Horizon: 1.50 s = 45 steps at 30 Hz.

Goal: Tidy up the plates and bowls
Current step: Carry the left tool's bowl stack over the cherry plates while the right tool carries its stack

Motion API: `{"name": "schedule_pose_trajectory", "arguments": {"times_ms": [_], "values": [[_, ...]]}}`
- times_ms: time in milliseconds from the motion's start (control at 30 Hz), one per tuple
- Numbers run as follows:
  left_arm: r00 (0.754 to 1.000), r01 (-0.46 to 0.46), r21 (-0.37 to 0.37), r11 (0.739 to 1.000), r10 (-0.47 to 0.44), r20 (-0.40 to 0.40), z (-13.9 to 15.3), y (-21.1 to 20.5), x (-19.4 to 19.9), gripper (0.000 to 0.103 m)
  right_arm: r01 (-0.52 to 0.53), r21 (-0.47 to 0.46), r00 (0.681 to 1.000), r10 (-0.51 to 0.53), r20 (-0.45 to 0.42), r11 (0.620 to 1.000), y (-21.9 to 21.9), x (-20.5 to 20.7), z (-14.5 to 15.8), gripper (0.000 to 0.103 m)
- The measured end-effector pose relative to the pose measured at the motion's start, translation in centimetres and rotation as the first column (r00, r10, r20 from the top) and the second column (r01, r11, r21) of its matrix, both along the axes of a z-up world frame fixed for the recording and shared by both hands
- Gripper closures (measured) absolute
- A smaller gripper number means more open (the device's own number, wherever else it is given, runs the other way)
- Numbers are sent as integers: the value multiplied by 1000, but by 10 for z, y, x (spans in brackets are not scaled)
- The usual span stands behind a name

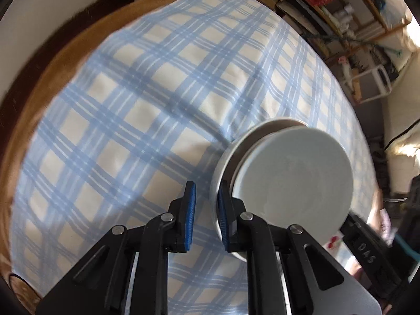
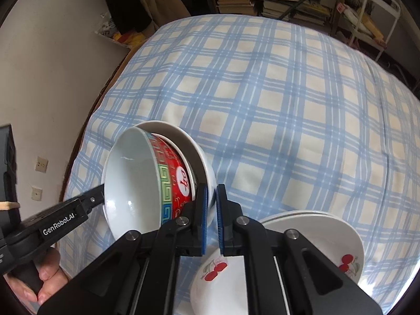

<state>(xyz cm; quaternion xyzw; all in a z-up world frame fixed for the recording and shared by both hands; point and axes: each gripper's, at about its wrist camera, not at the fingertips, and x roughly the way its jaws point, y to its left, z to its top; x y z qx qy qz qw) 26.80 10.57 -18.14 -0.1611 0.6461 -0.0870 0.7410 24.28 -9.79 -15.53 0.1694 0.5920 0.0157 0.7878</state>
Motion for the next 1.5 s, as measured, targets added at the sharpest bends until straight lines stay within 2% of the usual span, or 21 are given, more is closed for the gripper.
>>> {"name": "schedule_pose_trajectory", "arguments": {"times_ms": [67,200,267,367,567,767,1500], "values": [[1000,-15,-7,1000,15,-8,0,1,-1,87,5,17,1000,-5,5,1000,-2,-2,-2,93],[998,39,111,993,-45,50,8,-19,-6,92,8,-10,1000,-8,23,1000,2,-4,-1,94],[997,41,113,993,-48,58,9,-21,-6,99,20,-2,1000,-20,16,1000,1,-4,-1,94],[996,53,132,990,-62,60,11,-25,-6,100,34,8,999,-34,18,999,-1,-4,-1,93],[993,75,136,988,-86,79,17,-28,-7,100,34,22,999,-34,32,999,-4,-6,3,93],[991,80,147,986,-95,98,26,-30,-9,100,64,43,994,-67,83,997,-7,-13,8,93],[986,74,132,988,-92,140,49,-32,-19,99,81,57,990,-87,112,995,-13,-21,30,95]]}}
